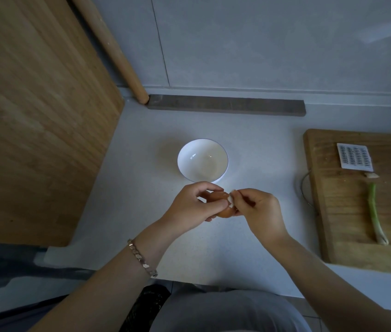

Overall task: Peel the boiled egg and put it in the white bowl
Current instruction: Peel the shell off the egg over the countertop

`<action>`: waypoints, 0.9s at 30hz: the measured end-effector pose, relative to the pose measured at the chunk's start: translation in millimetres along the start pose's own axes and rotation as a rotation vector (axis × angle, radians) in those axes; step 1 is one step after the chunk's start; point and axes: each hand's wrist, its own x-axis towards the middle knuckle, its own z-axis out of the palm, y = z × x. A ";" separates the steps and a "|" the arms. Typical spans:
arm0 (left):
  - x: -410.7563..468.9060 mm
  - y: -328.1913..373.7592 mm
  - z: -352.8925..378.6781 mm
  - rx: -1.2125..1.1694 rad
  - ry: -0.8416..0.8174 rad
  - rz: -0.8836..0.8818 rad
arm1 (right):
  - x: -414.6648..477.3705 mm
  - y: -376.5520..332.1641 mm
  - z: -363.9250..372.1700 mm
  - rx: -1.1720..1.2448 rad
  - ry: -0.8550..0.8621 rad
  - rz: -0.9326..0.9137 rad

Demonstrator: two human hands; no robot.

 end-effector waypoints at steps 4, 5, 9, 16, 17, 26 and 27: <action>-2.1 -1.6 -1.4 -0.042 0.010 0.039 | 3.0 0.1 -2.0 0.156 0.060 0.149; -2.9 -2.1 -1.9 -0.067 0.006 0.045 | 3.8 0.6 -3.0 0.214 0.078 0.200; -5.4 -3.3 -1.0 -0.143 0.021 0.059 | 5.5 0.6 -5.0 0.290 0.056 0.267; -2.7 -1.0 0.0 -0.225 0.134 0.104 | 4.1 -7.5 -3.7 0.402 -0.156 0.374; -2.8 -0.4 0.4 -0.198 0.133 0.121 | 4.6 -8.2 -3.4 0.480 -0.167 0.403; -5.5 2.3 3.7 -0.036 0.123 0.129 | 1.2 -7.6 1.1 0.292 -0.091 0.251; -5.4 2.1 3.9 -0.025 0.124 0.129 | -0.3 -7.0 1.7 0.265 -0.071 0.232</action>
